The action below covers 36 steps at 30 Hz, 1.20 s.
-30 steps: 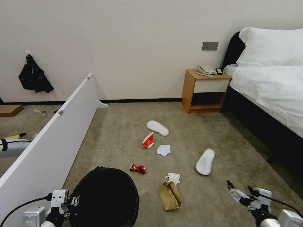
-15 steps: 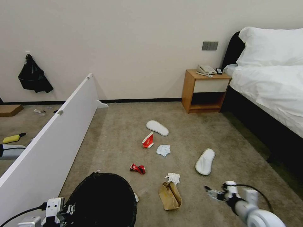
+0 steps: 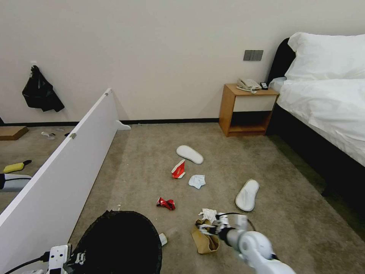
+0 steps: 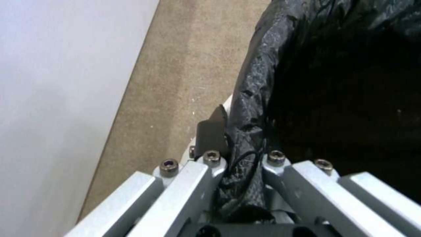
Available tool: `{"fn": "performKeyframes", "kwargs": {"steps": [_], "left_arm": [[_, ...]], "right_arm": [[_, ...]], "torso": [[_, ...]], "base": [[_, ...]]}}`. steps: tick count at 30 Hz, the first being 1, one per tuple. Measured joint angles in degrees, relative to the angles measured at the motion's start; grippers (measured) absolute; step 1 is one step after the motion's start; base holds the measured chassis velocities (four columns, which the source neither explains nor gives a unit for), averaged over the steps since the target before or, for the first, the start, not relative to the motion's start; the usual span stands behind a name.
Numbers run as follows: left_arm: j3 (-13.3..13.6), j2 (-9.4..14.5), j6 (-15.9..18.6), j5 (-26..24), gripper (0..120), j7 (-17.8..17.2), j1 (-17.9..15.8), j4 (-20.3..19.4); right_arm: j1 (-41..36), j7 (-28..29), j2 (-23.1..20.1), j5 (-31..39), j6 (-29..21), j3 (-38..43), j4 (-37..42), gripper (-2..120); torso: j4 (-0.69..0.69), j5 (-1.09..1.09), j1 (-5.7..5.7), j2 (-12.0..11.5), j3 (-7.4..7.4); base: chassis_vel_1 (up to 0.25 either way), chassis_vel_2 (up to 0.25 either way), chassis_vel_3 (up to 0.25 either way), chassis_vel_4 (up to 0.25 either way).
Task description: Pick up the trash bin, then pick up the garbage from the floor and place it into the trash bin.
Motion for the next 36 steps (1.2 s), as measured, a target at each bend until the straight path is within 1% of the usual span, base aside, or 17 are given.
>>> {"fn": "performKeyframes", "kwargs": {"steps": [1, 2, 4, 8, 15, 20, 27, 32, 36], "left_arm": [[-0.02, -0.28, -0.09, 0.18, 3, 0.04, 0.20, -0.18], [-0.02, -0.28, -0.09, 0.18, 3, 0.04, 0.20, -0.18], [-0.02, -0.62, -0.28, 0.69, 3, 0.08, 0.42, -0.31], [0.29, -0.78, -0.32, 1.16, 3, 0.11, 0.35, -0.37], [0.56, -0.72, -0.24, 1.34, 3, 0.10, 0.12, -0.63], [0.61, -0.50, -0.17, 1.33, 3, 0.09, 0.06, -0.67], [0.87, -0.32, -0.10, 1.30, 3, 0.09, -0.19, -0.67], [1.04, -0.26, -0.04, 1.28, 3, 0.08, -0.25, -0.67], [0.94, 0.05, -0.01, 1.16, 3, 0.07, -0.16, -0.67]], "right_arm": [[0.64, 1.17, 0.65, -0.17, -0.87, -0.17, -0.74, 100], [0.64, 1.17, 0.65, -0.17, -0.87, -0.17, -0.74, 100], [1.22, 3.61, 1.26, -1.84, -2.83, -0.29, -1.71, 100], [0.90, 5.57, 1.29, -3.68, -3.73, -0.23, -1.74, 100], [0.14, 6.47, 1.07, -4.24, -3.93, 1.06, -1.43, 100], [-1.60, 7.46, 0.03, -7.55, -3.94, 2.76, 1.65, 100], [-2.97, 8.14, -1.07, -8.36, -3.92, 3.58, 4.12, 100], [-3.57, 8.15, -1.40, -8.37, -3.87, 4.04, 4.32, 100], [-3.84, 7.95, -0.93, -8.37, -3.81, 4.07, 2.58, 100]], "torso": [[0.01, 0.00, 0.00, 0.00, 0.00], [0.01, 0.00, 0.00, 0.00, 0.00], [-0.01, 0.01, 0.00, 0.00, 0.00], [-0.02, 0.01, 0.00, 0.00, 0.00], [0.00, 0.02, 0.00, 0.00, 0.00], [-0.01, 0.02, 0.00, 0.00, 0.00], [-0.01, 0.02, 0.00, 0.01, 0.00], [-0.01, 0.01, 0.00, 0.01, 0.00], [-0.01, 0.01, 0.00, 0.01, 0.00]], "base": [[0.000, 0.000, 0.000, 0.000], [0.000, 0.000, 0.000, 0.000], [0.000, 0.000, 0.000, 0.000], [0.000, 0.000, 0.000, 0.000], [0.000, 0.000, 0.000, 0.000], [0.000, 0.000, 0.000, 0.000], [0.000, 0.000, 0.000, 0.000], [0.000, 0.000, 0.000, 0.000], [0.000, 0.000, 0.000, 0.000]]}}
